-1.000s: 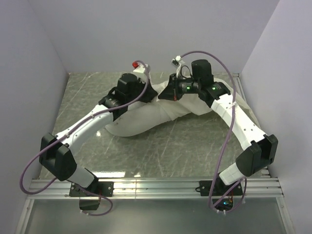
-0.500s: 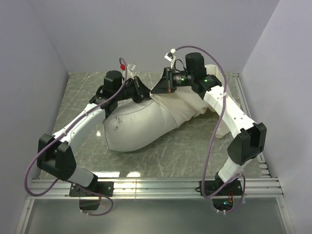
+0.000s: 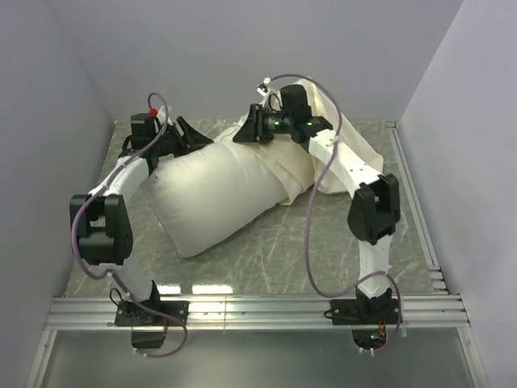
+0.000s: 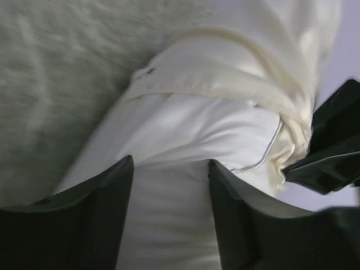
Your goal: Put the pillow into the pillowcase
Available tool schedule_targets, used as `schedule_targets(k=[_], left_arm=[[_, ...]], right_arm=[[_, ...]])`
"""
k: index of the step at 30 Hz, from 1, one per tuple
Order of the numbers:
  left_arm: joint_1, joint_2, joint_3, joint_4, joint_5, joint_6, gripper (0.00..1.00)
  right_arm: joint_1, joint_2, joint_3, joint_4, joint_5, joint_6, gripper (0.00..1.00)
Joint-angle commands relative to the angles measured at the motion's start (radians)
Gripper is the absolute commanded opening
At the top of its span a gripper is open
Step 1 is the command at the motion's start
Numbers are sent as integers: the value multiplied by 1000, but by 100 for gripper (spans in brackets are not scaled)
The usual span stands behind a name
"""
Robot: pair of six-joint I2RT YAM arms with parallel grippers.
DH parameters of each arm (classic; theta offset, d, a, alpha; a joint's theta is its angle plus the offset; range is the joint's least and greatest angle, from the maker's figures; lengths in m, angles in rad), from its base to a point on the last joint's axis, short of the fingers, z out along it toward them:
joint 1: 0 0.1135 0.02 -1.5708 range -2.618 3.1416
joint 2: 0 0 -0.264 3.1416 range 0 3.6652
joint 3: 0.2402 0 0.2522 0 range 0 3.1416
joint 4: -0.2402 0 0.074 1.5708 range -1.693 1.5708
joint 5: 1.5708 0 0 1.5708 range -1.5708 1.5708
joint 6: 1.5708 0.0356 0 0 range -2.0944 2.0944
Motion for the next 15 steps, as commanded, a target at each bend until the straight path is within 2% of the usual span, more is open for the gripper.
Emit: schedule_targets(k=[1, 2, 3, 4, 5, 7, 10, 12, 13, 15], left_arm=[[68, 38, 122, -231, -5, 384, 69], [82, 42, 197, -302, -27, 454, 72], [109, 48, 228, -350, -87, 516, 75], [125, 55, 257, -385, -132, 625, 79], [140, 61, 289, -464, -163, 676, 80], [192, 68, 349, -491, -249, 762, 81], [228, 79, 389, -542, -271, 866, 80], [219, 69, 359, -542, -232, 936, 79], [205, 56, 336, -533, -237, 957, 79], [150, 64, 284, -540, -290, 992, 79]], right_arm=[[16, 74, 110, 15, 74, -10, 49], [16, 79, 138, 13, 77, -4, 79], [15, 71, 144, 19, 77, -3, 88], [7, 59, 152, 9, 86, -13, 91], [2, 42, 155, -4, 97, -29, 92], [-10, -45, 102, -19, 134, -84, 92], [-28, -186, -13, -5, 212, -180, 91], [-22, -231, -109, -24, 307, -272, 85], [-22, -228, -142, -31, 342, -292, 77], [-19, -181, -150, -53, 413, -328, 72]])
